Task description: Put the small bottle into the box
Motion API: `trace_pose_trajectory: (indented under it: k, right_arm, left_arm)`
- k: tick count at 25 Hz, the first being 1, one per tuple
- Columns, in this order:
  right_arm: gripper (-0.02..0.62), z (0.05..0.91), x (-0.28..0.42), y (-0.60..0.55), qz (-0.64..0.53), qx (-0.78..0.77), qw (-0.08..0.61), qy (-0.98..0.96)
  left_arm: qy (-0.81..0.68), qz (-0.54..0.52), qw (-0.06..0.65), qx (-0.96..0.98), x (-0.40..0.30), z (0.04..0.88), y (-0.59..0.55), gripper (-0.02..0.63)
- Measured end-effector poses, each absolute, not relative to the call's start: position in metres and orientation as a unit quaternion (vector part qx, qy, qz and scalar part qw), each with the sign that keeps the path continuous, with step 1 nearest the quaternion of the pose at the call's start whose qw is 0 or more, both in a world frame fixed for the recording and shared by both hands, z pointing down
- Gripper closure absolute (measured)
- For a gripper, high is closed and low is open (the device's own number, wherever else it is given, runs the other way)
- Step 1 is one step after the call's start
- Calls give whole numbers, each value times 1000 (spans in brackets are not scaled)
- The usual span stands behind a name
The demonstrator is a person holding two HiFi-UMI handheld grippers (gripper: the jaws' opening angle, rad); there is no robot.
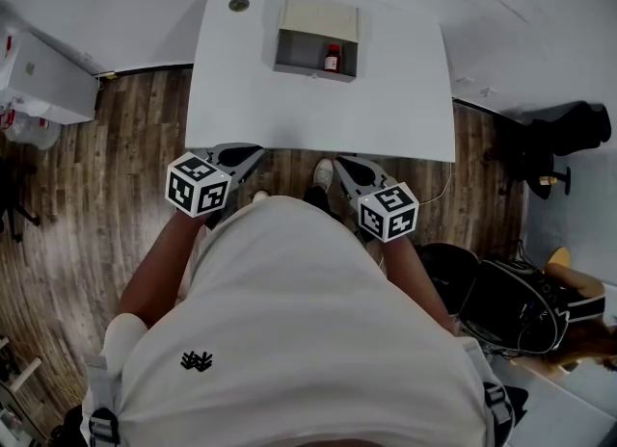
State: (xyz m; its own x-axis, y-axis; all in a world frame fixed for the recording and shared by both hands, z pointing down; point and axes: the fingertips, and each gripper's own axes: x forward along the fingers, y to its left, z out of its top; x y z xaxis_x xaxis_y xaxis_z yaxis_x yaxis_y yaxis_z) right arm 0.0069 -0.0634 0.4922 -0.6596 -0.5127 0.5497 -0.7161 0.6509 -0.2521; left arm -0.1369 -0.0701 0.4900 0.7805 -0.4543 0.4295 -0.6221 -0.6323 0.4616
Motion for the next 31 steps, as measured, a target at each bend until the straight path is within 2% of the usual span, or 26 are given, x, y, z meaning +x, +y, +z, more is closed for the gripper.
trace_pose_trajectory:
  k: [31]
  right_arm:
    - [591, 508, -1, -45, 244, 335, 236, -879]
  left_arm:
    - [-302, 159, 319, 884, -142, 508, -60, 600]
